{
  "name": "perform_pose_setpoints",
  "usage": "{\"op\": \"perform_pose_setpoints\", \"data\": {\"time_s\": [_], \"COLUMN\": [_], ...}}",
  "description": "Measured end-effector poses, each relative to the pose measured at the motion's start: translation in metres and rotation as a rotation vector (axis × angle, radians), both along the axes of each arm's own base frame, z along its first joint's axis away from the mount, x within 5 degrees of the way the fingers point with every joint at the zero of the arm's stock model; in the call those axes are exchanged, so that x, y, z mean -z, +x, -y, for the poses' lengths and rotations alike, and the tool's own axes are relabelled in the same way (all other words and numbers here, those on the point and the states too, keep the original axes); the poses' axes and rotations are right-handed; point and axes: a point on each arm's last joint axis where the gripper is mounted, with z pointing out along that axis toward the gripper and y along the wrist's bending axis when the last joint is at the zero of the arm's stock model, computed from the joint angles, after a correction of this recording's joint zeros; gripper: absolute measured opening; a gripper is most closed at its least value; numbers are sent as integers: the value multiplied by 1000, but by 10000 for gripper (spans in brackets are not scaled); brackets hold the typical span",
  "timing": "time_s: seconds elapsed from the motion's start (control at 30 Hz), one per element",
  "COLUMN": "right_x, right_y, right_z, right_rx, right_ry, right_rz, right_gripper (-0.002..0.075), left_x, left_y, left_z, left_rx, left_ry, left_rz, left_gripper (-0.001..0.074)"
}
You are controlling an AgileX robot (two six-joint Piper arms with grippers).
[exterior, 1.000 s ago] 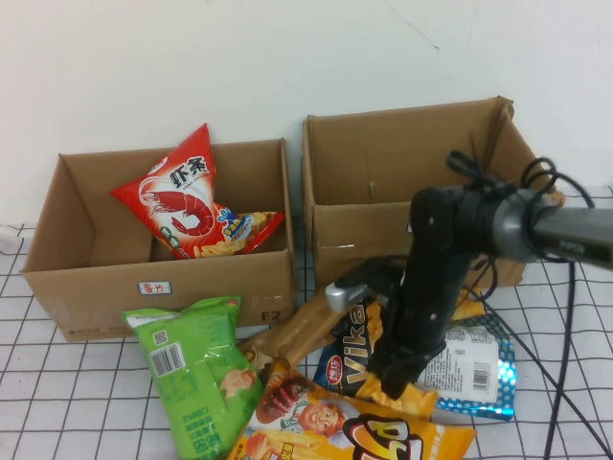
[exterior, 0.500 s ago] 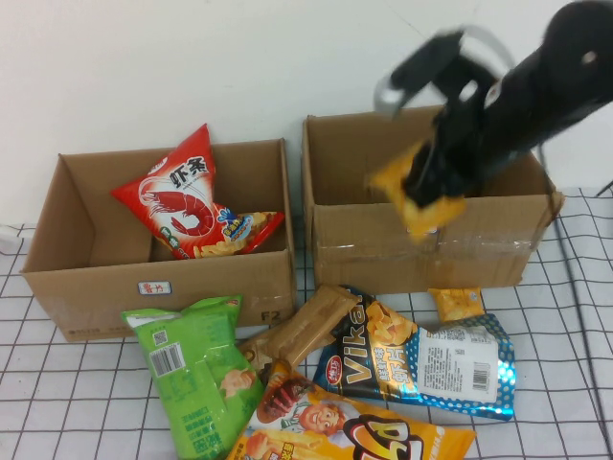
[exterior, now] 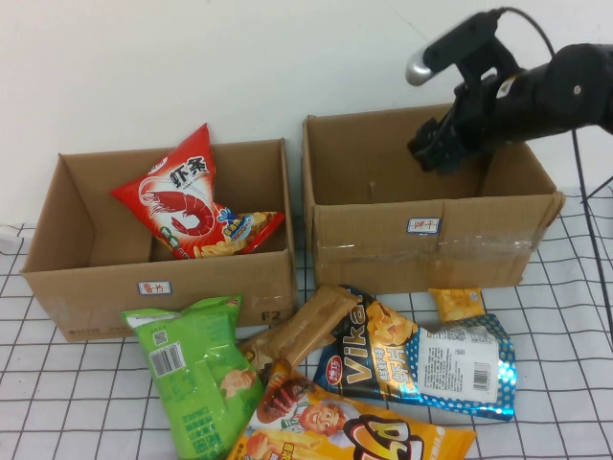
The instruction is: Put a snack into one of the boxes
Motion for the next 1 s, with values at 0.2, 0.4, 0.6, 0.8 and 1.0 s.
{"op": "perform_pose_setpoints", "data": {"time_s": [0.2, 0.4, 0.6, 0.8, 1.0], "right_x": [-33, -111, -137, -120, -103], "right_y": [-22, -72, -147, -222, -290], "right_z": [4, 13, 28, 47, 69], "right_rx": [-14, -32, -132, -222, -270], "right_ry": [49, 223, 328, 331, 315], "right_rz": [-45, 49, 102, 137, 194], "right_gripper": [188, 14, 0, 0, -1], "left_x": [0, 0, 0, 0, 0], "left_y": [0, 0, 0, 0, 0], "left_z": [0, 0, 0, 0, 0], "left_rx": [0, 0, 0, 0, 0], "left_ry": [0, 0, 0, 0, 0], "left_rz": [0, 0, 0, 0, 0], "left_gripper": [-2, -2, -2, -2, -2]}}
